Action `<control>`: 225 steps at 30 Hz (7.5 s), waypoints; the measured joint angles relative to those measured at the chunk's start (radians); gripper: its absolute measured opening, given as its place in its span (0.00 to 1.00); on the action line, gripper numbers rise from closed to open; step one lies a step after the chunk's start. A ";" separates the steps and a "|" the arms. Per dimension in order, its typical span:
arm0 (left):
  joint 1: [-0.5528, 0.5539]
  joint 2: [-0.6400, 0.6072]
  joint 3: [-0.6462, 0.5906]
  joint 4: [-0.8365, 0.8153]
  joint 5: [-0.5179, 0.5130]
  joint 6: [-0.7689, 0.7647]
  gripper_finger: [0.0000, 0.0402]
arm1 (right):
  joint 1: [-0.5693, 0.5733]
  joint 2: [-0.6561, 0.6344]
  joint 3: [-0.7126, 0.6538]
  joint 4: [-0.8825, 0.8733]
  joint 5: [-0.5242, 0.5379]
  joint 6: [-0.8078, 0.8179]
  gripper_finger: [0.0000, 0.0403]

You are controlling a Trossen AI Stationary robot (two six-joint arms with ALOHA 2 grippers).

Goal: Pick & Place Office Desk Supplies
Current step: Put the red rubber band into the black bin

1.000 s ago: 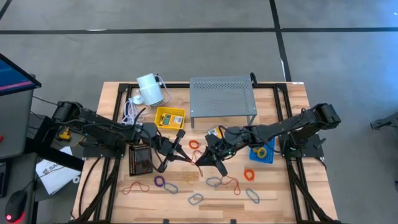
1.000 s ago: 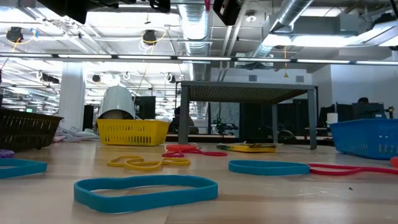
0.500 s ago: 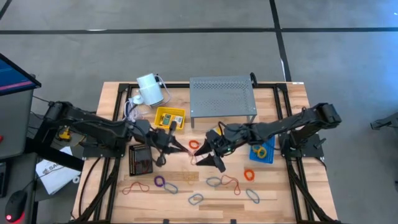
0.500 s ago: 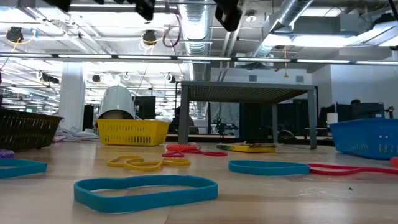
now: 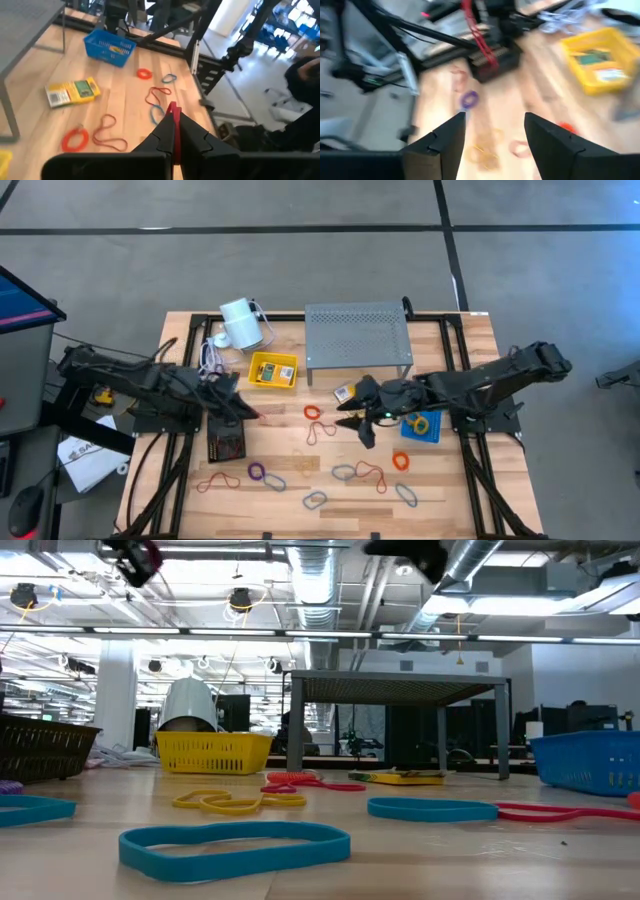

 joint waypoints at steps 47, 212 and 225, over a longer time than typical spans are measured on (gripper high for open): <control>-0.154 -0.044 0.177 -0.813 0.065 -0.239 0.00 | 0.195 -0.160 -0.001 -0.521 0.454 0.264 0.33; -0.604 0.952 0.305 -0.493 0.004 0.193 0.00 | 0.366 -0.050 -0.002 -0.455 0.585 0.589 0.33; -0.612 0.664 0.346 -0.516 -0.226 0.066 0.00 | 0.368 -0.050 -0.002 -0.452 0.585 0.573 0.33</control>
